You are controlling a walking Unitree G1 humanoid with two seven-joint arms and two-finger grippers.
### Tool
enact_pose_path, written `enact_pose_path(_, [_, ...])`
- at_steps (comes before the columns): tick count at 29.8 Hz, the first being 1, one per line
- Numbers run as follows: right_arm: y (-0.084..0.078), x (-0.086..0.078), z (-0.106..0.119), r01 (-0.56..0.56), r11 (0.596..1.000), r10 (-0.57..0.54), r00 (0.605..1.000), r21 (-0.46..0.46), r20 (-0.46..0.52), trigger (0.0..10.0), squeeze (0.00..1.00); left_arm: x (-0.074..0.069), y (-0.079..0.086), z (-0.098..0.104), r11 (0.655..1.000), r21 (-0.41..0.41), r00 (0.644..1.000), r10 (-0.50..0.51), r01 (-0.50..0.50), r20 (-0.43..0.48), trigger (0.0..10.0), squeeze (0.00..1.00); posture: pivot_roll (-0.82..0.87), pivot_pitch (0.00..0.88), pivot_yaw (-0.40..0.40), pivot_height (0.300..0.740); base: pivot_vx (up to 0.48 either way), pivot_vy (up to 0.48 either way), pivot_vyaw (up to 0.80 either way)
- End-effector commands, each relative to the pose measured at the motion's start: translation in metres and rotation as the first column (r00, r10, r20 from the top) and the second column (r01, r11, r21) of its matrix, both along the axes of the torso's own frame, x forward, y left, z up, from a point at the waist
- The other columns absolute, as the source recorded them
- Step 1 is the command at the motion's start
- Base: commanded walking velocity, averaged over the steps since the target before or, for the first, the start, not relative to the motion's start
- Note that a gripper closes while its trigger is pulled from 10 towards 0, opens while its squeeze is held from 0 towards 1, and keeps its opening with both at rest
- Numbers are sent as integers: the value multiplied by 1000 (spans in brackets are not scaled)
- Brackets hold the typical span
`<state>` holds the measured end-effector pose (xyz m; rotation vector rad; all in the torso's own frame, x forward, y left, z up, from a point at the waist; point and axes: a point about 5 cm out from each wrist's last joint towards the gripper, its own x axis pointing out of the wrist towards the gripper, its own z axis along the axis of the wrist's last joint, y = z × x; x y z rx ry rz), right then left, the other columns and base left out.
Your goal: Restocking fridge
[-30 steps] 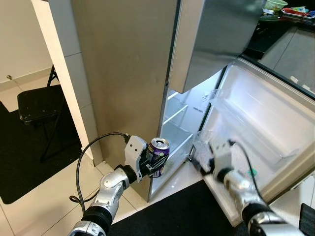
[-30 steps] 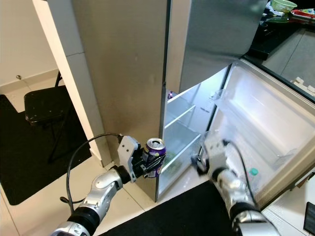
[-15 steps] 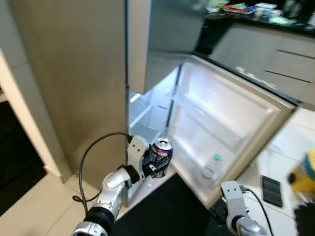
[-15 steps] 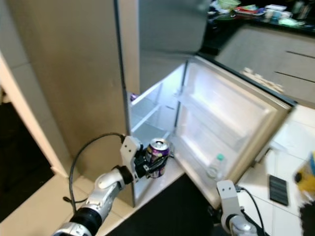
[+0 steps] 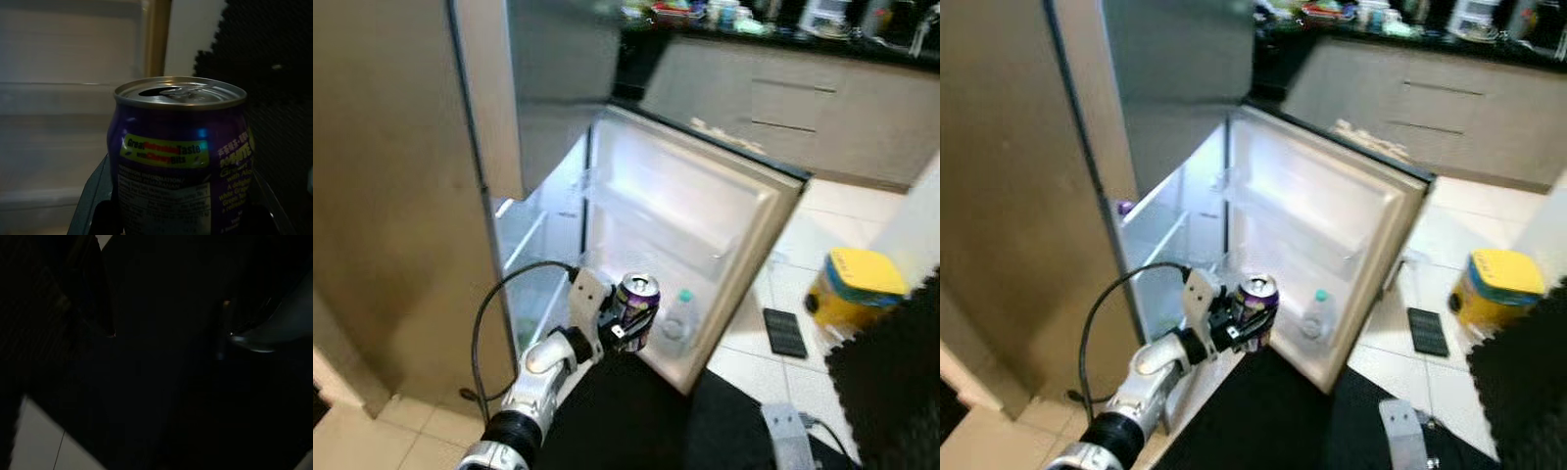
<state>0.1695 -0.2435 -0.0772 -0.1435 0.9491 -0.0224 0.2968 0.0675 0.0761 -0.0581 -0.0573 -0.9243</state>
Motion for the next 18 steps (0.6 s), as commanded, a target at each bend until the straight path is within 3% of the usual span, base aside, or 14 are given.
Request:
enact_pose_path(1, [-4, -5, -2, 17, 1000, -18, 1000, -16, -19, 10000, 0, -1, -7, 3, 1000, 3, 999, -28, 27, 16, 10000, 0, 58, 0, -26, 740, 0, 0, -800])
enact_pose_path(5, [-5, -8, -3, 25, 999, -25, 999, -22, -28, 10000, 0, 0, -8, 4, 1000, 2, 999, -28, 28, 19, 10000, 0, 58, 0, -26, 740, 0, 0, -800])
enact_pose_path(10, [-6, -12, -4, 29, 999, -30, 999, -33, -43, 10000, 0, 1, -8, 6, 1000, 2, 1000, -7, 7, 29, 10000, 0, 56, 0, -30, 740, 0, 0, 0])
enact_pose_path(18, [-6, -11, -4, 17, 999, -19, 999, -40, -42, 10000, 0, 3, -12, 11, 1000, -6, 999, 6, -6, 47, 10000, 0, 56, 0, -30, 740, 0, 0, -800])
